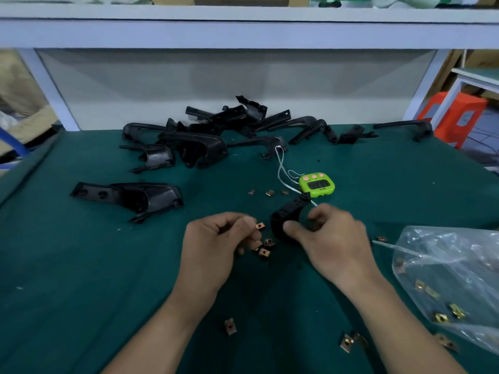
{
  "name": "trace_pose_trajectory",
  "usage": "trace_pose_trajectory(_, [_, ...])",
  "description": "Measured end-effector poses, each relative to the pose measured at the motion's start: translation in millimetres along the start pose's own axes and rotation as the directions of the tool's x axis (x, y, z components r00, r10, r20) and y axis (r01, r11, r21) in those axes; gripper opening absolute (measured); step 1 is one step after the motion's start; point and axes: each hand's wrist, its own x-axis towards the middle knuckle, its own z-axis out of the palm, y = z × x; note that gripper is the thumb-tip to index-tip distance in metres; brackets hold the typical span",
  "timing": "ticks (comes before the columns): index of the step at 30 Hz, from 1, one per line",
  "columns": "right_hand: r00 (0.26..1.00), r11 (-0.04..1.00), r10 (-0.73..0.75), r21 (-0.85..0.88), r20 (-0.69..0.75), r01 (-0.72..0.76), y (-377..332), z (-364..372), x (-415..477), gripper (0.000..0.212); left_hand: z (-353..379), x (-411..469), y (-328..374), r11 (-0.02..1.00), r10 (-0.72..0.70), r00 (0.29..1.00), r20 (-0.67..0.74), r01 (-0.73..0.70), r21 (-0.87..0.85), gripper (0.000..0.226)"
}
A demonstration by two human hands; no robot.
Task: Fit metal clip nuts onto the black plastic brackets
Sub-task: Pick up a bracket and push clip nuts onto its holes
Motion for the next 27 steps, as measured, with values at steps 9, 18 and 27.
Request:
trace_pose_trajectory(9, [0.981,0.971,-0.190,-0.156,-0.042,0.182,-2.6,24.6,-2.9,0.043,-6.2,0.1,3.7,0.931,-0.159,0.977,0.143,0.197,-0.309,0.016])
trace_pose_trajectory(18, [0.938,0.912,-0.346,0.226,-0.023,0.342,-13.6,8.3,-15.7,0.030,-11.1,3.5,0.7,0.976,-0.048,0.998,0.034,0.054,-0.211,0.037])
trace_pose_trajectory(27, [0.925,0.934,-0.345,0.156,0.156,0.322,-13.6,12.7,-20.3,0.014,-8.1,5.6,1.1,0.955,-0.149,0.989,0.025,0.150,-0.258,0.024])
